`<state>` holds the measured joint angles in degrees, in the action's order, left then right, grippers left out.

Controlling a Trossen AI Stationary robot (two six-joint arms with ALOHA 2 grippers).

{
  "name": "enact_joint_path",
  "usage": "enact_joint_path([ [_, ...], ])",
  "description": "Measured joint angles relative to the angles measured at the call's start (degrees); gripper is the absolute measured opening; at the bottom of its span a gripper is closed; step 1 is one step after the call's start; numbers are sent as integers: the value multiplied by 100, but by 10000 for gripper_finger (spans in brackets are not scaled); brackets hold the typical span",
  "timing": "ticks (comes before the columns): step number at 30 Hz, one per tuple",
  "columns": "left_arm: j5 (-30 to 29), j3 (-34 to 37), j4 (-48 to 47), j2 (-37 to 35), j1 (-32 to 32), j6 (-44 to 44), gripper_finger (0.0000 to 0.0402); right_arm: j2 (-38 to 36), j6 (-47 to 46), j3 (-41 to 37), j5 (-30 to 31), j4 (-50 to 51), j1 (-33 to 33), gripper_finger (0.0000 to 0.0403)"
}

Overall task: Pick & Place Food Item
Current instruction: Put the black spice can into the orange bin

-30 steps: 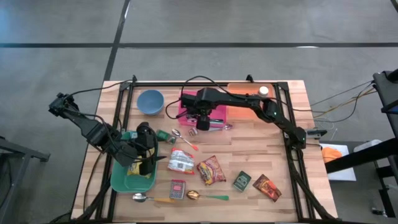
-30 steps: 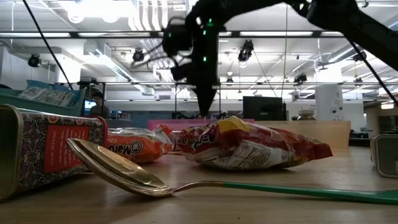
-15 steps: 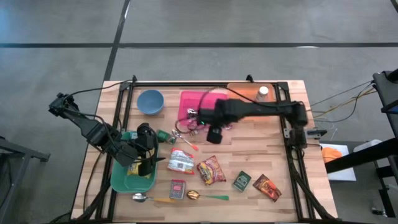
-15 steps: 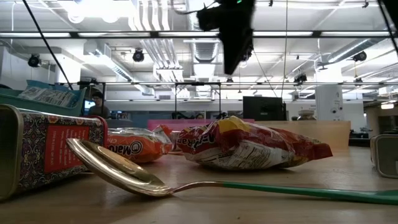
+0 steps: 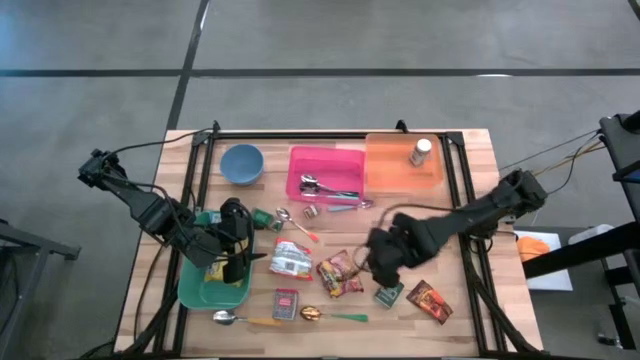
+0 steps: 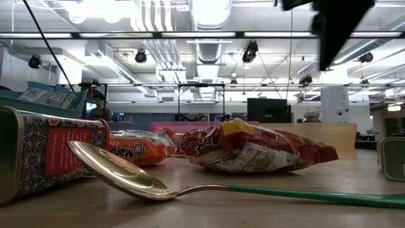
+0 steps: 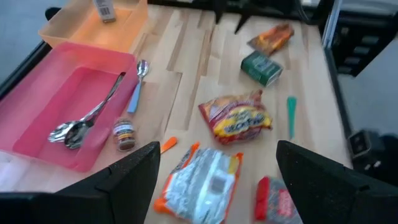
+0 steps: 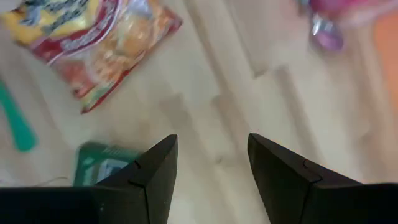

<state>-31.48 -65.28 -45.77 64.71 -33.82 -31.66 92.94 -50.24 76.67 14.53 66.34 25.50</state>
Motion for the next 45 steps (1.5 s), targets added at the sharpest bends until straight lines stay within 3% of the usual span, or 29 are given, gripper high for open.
enact_joint_path([
  [8,-41,0,439,0,0,-273,325,-116,-1991,-477,139,-632,926,194],
  [13,-44,0,446,0,2,-273,325,28,-2372,-572,-71,-822,1136,194],
  [23,-360,0,445,0,7,-271,325,141,1090,-510,-500,-1016,1263,194],
  [31,-723,0,440,0,7,-270,325,138,3740,-531,-584,-1838,1264,194],
  [35,-737,0,440,0,7,-271,325,189,3995,-503,-472,-2063,1252,194],
  [45,-735,0,436,0,7,-273,325,980,3493,-426,-423,-2109,1248,194],
])
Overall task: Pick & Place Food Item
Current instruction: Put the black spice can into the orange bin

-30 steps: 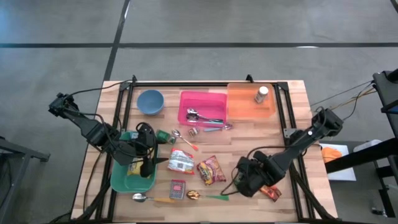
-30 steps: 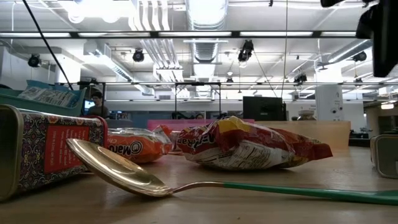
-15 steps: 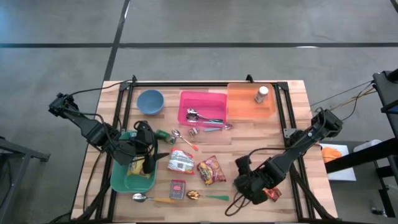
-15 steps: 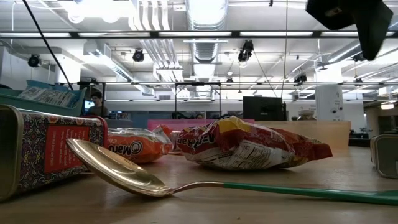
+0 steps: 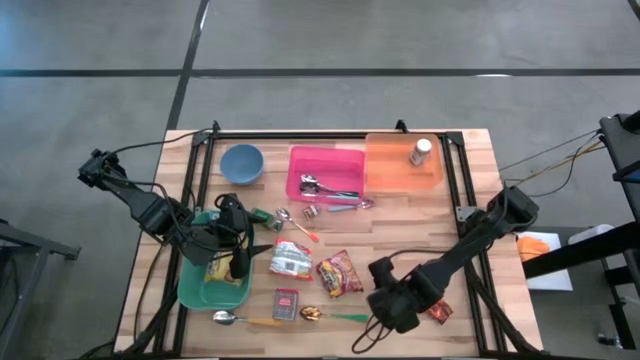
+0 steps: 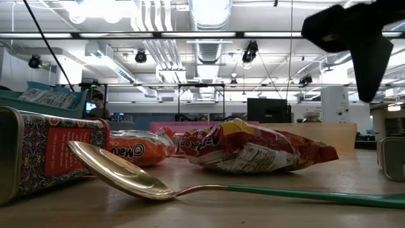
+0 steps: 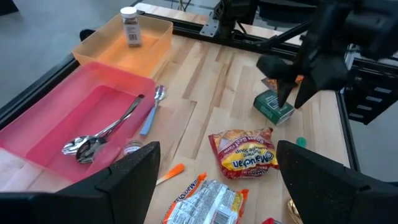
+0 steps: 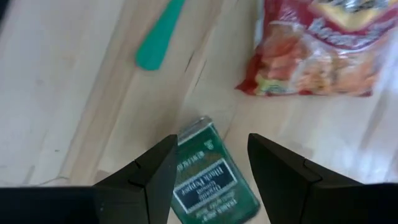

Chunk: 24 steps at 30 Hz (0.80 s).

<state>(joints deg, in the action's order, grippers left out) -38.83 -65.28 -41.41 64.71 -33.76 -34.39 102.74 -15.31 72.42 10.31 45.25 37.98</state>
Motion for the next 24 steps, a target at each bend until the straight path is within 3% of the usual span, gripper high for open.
enact_joint_path([
  [6,0,0,0,0,0,0,325,299,270,318,-28,148,0,194],
  [17,0,0,0,0,0,-20,325,354,-119,558,-243,202,-17,194],
  [21,1,0,0,0,0,-187,325,354,-1131,589,-492,203,-31,194],
  [24,2,0,0,0,0,-469,325,354,-2509,652,-436,198,-62,194],
])
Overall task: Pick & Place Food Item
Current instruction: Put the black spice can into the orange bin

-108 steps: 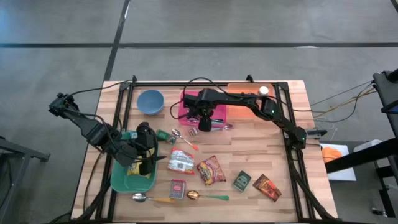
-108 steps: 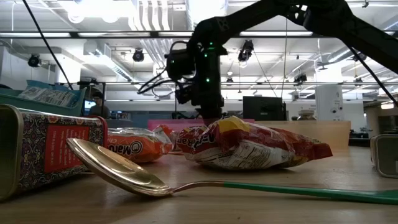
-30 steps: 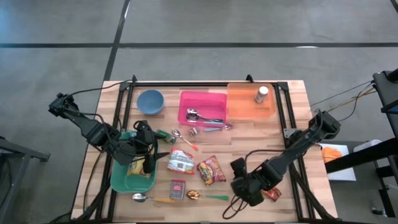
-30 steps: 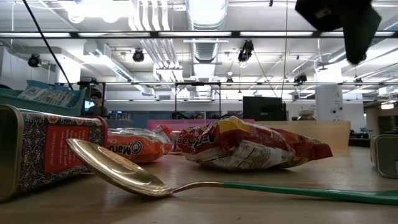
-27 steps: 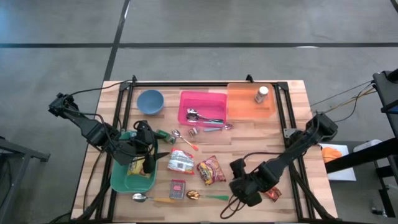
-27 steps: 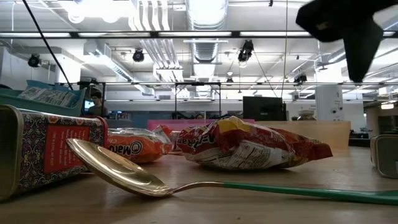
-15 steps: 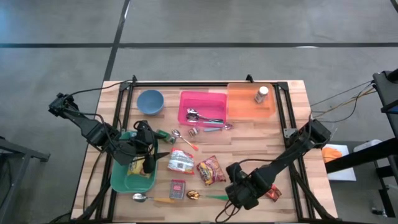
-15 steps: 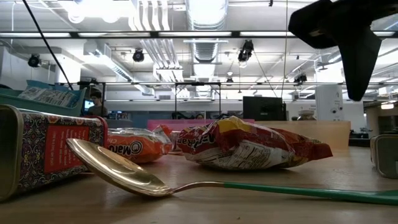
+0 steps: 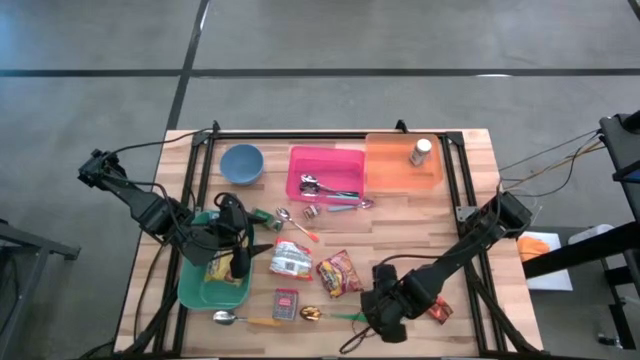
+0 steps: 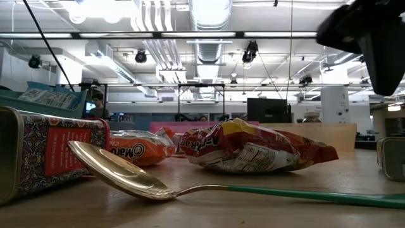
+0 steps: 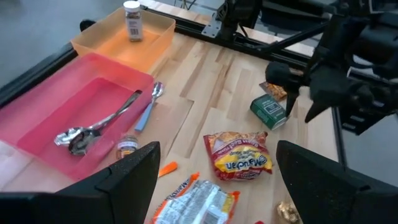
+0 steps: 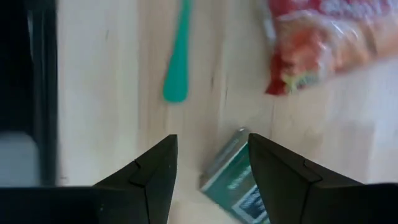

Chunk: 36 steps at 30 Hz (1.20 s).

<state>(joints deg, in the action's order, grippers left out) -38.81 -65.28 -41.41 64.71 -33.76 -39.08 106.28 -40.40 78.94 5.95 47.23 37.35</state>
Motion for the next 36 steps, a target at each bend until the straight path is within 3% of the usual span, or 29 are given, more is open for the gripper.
enact_joint_path([
  [6,-2,0,2,0,0,-18,325,0,-3547,30,65,-4,-75,194],
  [13,-2,0,2,0,-2,-17,325,-4,-6205,30,787,-202,-83,194],
  [18,0,0,2,0,-1,1,325,-4,-7824,28,868,-347,-121,194],
  [22,0,0,0,0,-2,5,325,-4,-8194,28,860,-471,-110,194],
  [36,0,0,0,0,-2,6,325,-4,-7996,26,909,-590,-119,194],
])
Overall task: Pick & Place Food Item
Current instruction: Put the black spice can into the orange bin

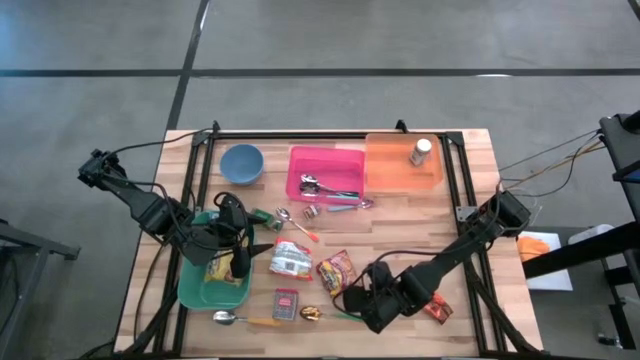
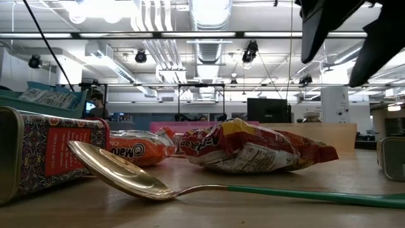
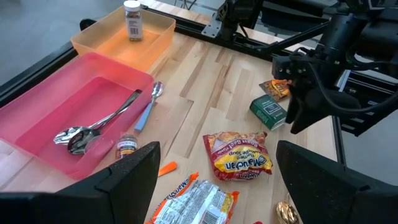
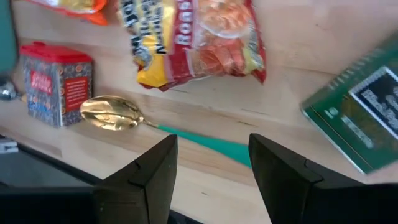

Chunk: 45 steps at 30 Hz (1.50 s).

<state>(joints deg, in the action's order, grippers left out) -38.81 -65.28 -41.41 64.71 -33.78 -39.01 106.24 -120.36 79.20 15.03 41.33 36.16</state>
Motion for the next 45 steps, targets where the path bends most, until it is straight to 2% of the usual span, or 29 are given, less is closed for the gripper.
enact_joint_path([
  [8,0,0,0,0,0,0,325,-2,1622,-4,18,-1,-17,194],
  [13,0,0,0,0,0,-1,325,-4,1802,35,118,3,-97,194],
  [15,0,0,0,0,0,-1,325,-94,1287,38,73,164,-127,194],
  [18,0,0,-2,0,0,-1,325,-304,-172,28,62,536,-126,194],
  [20,0,0,-3,0,0,-1,325,-416,-809,22,112,733,-117,194],
  [27,2,0,-12,0,0,-1,325,-704,-820,15,128,1012,-126,194],
  [30,2,0,-15,0,0,-1,325,-804,-1209,-18,-58,1377,-119,194],
  [35,2,0,-19,0,0,-1,325,-851,-2520,-130,-521,1889,-131,194],
  [42,2,0,-20,0,0,-1,325,-879,-3017,-451,-699,1707,-129,195],
  [45,2,0,-20,0,0,-1,325,-876,-3188,-544,-816,1638,-129,210],
])
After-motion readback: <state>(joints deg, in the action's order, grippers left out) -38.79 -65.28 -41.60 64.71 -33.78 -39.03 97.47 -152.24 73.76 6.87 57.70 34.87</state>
